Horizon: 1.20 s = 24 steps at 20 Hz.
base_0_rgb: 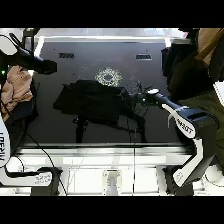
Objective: Fold the clothes and pants, and hang the long-sleeved shirts on hangers.
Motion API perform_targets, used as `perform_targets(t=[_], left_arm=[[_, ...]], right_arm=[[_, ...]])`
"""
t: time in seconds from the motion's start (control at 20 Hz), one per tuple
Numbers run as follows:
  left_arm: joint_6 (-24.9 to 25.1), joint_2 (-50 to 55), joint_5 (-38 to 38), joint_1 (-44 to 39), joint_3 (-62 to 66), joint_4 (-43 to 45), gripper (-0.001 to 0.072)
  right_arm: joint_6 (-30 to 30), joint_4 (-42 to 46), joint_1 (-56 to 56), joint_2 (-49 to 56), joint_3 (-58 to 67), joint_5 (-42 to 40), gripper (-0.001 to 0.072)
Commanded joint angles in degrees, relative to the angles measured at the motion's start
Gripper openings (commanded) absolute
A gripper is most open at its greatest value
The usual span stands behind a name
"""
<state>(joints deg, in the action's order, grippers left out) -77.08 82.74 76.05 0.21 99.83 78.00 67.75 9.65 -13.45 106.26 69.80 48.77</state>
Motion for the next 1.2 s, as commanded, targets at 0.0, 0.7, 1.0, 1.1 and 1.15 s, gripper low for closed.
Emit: perform_targets(t=[0.0, 0.7, 1.0, 1.1, 1.15], left_arm=[[0.0, -0.02, 0.96, 0.0, -0.02, 0.0, 0.0008], [0.0, -0.02, 0.9, 0.02, -0.02, 0.04, 0.0008], [-0.07, 0.0, -0.11, 0.02, -0.02, -0.02, 0.0008], [-0.94, 0.0, -0.11, -0.11, -0.02, 0.0, 0.0008], [-2.05, 0.0, -0.11, -0.11, -0.02, 0.0, 0.0008]], right_arm=[[1.75, 2.36, -1.68, 2.12, 4.48, -0.26, 0.0621], [16.98, 29.88, 27.15, -13.07, 28.85, 31.89, 0.0021], [20.9, 35.67, 58.66, -25.55, 30.27, 45.75, 0.002], [21.79, 37.27, 69.22, -29.35, 30.27, 49.66, 0.002], [21.92, 39.15, 73.59, -30.84, 30.27, 52.04, 0.002]])
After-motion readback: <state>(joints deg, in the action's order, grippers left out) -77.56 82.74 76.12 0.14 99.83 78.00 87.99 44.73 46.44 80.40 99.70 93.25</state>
